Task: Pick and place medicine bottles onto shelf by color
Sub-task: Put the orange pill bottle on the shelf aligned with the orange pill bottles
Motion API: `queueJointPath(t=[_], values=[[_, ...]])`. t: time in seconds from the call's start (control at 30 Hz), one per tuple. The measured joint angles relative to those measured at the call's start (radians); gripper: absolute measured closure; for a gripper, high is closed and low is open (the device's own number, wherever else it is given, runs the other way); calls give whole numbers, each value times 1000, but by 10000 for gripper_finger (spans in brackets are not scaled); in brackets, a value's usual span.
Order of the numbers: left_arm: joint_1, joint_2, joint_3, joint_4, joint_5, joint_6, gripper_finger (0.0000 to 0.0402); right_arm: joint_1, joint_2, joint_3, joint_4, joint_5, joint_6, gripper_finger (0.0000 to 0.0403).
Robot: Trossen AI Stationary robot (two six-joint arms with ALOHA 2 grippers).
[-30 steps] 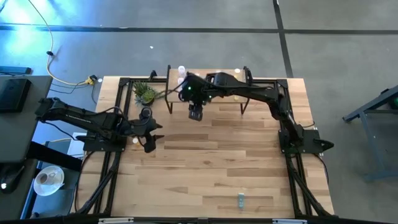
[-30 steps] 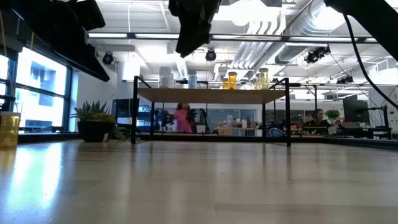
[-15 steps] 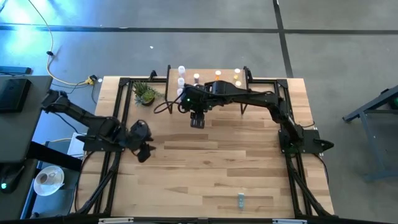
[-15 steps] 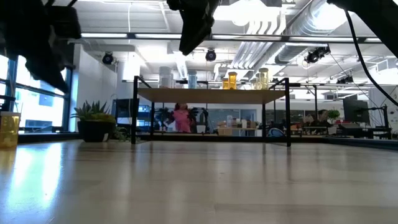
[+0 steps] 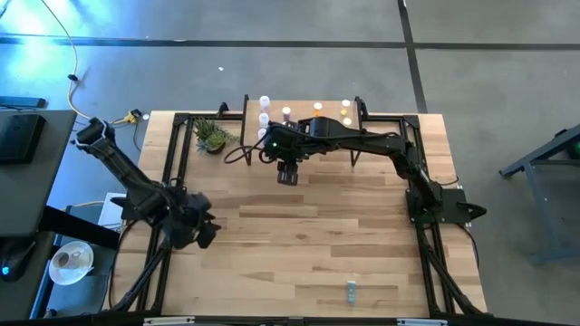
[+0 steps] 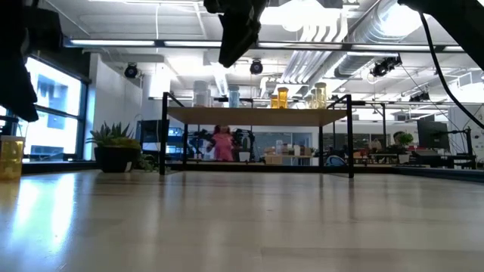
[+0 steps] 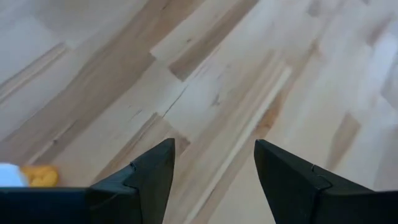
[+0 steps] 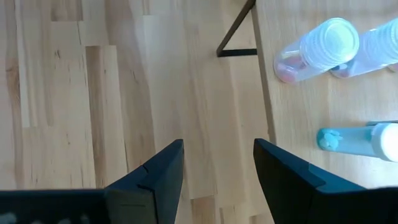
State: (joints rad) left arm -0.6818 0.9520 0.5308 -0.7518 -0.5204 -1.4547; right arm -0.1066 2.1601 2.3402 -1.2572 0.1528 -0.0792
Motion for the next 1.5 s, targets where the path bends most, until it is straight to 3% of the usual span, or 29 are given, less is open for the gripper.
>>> queueJointPath(t=[0.2, 0.53, 0.77, 0.97, 1.13, 1.5], values=[[-67, 125, 0, 0, -36, -196, 190, -3, 0, 0, 8, 0, -25, 217], [-124, 291, 0, 0, 65, -405, 190, -24, 0, 0, 26, -1, -26, 217], [-157, 316, 0, -29, 85, -504, 190, -28, 0, 0, 28, -4, -26, 217], [-177, 317, 0, -162, 132, -622, 190, -27, 0, 0, 35, -4, -26, 217], [-174, 317, 0, -236, 91, -684, 190, -27, 0, 0, 53, -4, -26, 217], [-92, 394, 1, -240, 94, -690, 190, -29, 0, 0, 58, -4, -26, 217]])
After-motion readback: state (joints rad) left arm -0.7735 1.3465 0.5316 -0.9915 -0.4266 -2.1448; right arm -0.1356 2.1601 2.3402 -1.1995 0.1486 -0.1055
